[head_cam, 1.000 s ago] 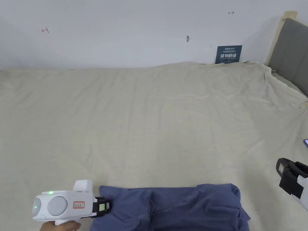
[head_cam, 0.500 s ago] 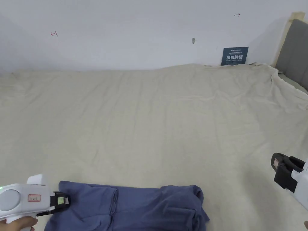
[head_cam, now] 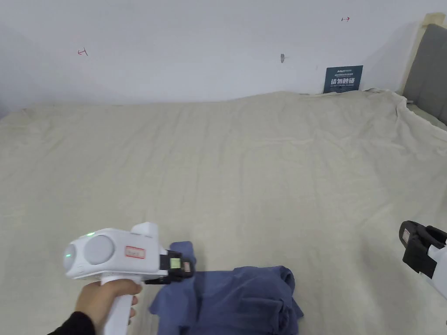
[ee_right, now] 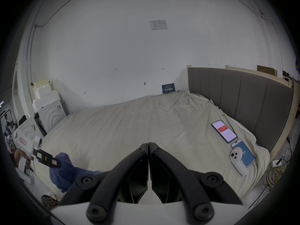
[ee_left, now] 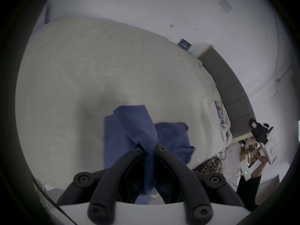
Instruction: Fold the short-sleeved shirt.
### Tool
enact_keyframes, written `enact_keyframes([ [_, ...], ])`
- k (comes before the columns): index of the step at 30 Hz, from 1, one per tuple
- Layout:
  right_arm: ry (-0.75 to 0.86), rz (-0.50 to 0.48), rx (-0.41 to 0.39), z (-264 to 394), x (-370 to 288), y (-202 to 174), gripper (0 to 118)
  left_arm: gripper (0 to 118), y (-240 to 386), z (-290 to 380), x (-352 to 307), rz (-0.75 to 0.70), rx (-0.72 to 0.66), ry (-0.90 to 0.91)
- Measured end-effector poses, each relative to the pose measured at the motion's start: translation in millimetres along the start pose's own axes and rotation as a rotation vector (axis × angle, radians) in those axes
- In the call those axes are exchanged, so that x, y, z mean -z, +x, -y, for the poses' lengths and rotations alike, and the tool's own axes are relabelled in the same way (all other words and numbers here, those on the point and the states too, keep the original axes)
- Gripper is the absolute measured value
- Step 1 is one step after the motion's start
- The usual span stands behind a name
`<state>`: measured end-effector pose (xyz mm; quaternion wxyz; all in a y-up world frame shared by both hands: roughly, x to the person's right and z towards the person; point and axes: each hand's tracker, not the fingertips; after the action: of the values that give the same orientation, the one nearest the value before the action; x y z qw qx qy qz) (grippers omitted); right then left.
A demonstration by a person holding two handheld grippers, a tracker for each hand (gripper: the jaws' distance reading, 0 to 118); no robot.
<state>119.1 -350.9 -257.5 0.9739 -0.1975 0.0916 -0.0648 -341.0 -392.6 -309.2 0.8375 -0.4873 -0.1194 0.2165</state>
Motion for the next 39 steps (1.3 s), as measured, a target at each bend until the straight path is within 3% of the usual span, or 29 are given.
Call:
enact_keyframes([
  [8, 0.001, 0.028, 0.008, 4.1, -9.8, 15.0, 0, 8, 76.6, 5.8, 99.0, -0.005, 0.131, -0.125],
  [16, -0.006, 0.062, 0.017, 8.9, -16.8, 28.4, 0, 13, 94.7, 21.0, 154.3, -0.061, 0.142, -0.15],
  [18, -0.007, 0.067, 0.021, 9.6, -17.1, 29.2, 0, 34, 94.8, 24.7, 156.5, -0.059, 0.149, -0.147],
  [19, -0.009, 0.068, 0.022, 9.8, -16.9, 30.1, 0, 50, 96.7, 25.5, 155.2, -0.06, 0.15, -0.141],
  [20, -0.01, 0.068, 0.023, 9.7, -16.6, 30.4, 0, 73, 99.1, 25.4, 150.7, -0.027, 0.158, -0.128],
  [22, -0.011, 0.067, 0.022, 9.0, -16.3, 30.0, 0, 101, 103.8, 25.2, 138.4, 0.017, 0.176, -0.112],
  [26, -0.003, 0.06, 0.02, 5.6, -15.9, 27.9, 0, 114, 109.6, 22.6, 98.1, 0.053, 0.233, -0.004],
  [29, 0.007, 0.053, 0.018, 2.5, -16.8, 25.0, 0, 114, 98.4, 22.0, 66.8, 0.027, 0.294, 0.124],
  [36, 0.013, 0.037, 0.012, 0.2, -16.5, 18.9, 0, 111, 60.7, 33.9, 46.2, -0.239, 0.382, 0.287],
  [37, 0.013, 0.036, 0.013, 0.4, -16.5, 18.3, 0, 106, 54.0, 36.6, 48.3, -0.262, 0.382, 0.31],
  [39, 0.01, 0.033, 0.013, 1.0, -16.5, 17.3, 0, 76, 44.8, 45.4, 50.9, -0.282, 0.379, 0.348],
])
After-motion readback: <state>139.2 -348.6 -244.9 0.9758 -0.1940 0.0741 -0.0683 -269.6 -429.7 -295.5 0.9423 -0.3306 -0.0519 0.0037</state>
